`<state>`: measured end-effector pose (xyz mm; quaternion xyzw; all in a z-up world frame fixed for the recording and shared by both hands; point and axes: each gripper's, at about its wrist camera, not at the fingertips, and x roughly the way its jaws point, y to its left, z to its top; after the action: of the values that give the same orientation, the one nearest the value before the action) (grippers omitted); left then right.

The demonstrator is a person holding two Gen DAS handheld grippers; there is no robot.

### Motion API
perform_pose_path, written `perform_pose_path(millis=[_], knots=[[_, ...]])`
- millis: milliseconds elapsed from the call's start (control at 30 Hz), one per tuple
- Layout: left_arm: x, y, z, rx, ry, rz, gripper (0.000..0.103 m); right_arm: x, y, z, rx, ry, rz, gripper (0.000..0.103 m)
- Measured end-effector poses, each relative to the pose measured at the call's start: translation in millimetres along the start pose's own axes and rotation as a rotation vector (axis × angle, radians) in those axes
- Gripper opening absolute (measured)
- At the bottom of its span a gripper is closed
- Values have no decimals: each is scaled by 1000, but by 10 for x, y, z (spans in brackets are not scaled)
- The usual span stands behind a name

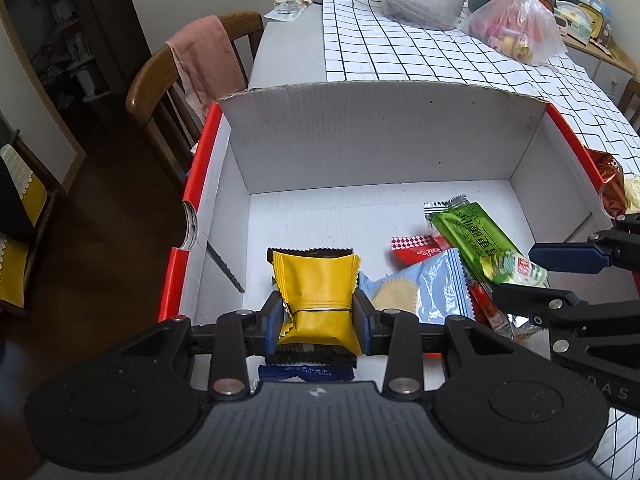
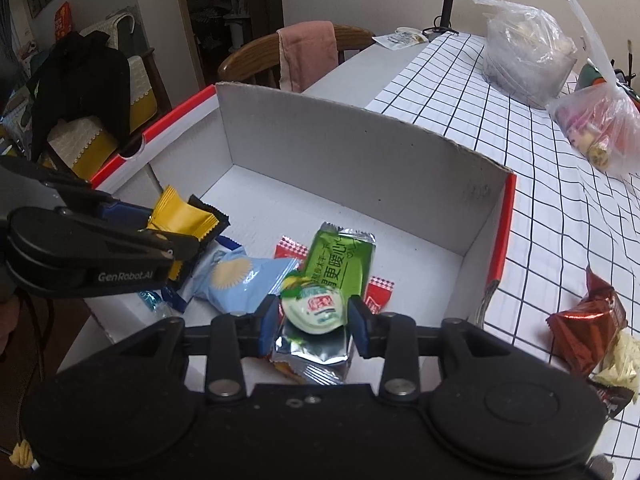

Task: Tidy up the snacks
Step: 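Open both grippers to drop the yellow pack and pouch into the box, then move both open grippers back toward the Oreo bag and cream bag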

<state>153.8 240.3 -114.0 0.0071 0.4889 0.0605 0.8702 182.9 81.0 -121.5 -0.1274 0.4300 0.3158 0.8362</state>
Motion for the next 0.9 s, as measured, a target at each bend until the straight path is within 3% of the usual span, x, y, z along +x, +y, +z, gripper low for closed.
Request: perform_pose_path(millis=[167, 567, 800, 900], knots=[[-113, -47, -21, 1, -30, -3, 38, -105, -20, -16, 14, -22, 9, 40], [-525, -185, -20, -8, -121, -53, 52, -587, -123, -40, 36, -138, 36, 50], [-774, -386, 40, 0, -185, -101, 57, -922, -322, -109, 90, -212, 31, 64], [-857, -508, 68, 2, -212, -119, 64, -1059, -440, -179, 110, -233, 32, 65]])
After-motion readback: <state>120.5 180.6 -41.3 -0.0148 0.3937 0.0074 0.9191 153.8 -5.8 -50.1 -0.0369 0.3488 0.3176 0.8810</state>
